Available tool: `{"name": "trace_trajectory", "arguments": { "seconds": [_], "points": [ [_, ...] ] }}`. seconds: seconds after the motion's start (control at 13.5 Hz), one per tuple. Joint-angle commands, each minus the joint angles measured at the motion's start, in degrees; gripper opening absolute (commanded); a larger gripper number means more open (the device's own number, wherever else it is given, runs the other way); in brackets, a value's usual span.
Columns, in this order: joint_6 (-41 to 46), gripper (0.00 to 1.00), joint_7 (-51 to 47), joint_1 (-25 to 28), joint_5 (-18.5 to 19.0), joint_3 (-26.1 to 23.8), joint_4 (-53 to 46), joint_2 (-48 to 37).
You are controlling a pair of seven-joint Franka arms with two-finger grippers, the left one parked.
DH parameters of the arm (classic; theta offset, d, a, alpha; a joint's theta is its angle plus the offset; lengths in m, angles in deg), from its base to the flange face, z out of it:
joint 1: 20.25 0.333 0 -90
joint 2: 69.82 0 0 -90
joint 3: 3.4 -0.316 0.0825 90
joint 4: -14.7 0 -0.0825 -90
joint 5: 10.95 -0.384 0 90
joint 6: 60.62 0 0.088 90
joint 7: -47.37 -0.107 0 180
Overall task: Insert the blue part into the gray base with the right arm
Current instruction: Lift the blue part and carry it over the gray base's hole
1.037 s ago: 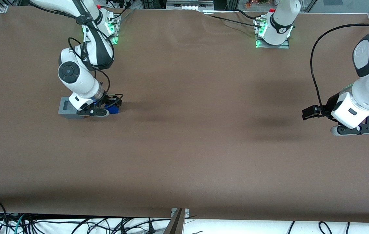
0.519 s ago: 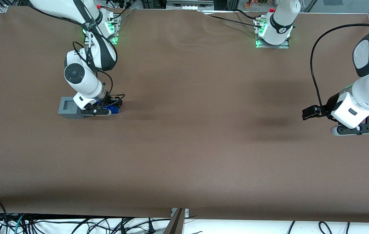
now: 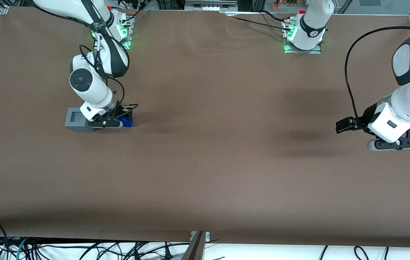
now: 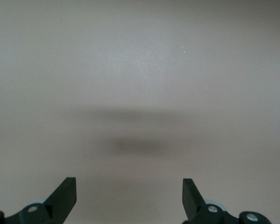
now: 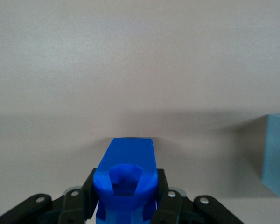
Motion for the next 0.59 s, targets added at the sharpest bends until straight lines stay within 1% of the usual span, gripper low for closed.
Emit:
{"name": "trace_trajectory", "arguments": {
  "seconds": [0.0,0.3,0.52],
  "points": [
    [10.1,0.28,4.16,-0.02,0.11,3.58,-4.11,-4.41],
    [23.38,0.28,12.94,-0.02,0.02,11.57,-12.38,-4.94],
    [23.94,0.26,18.83,-0.02,0.1,18.08,-11.79,-5.73]
  ]
}}
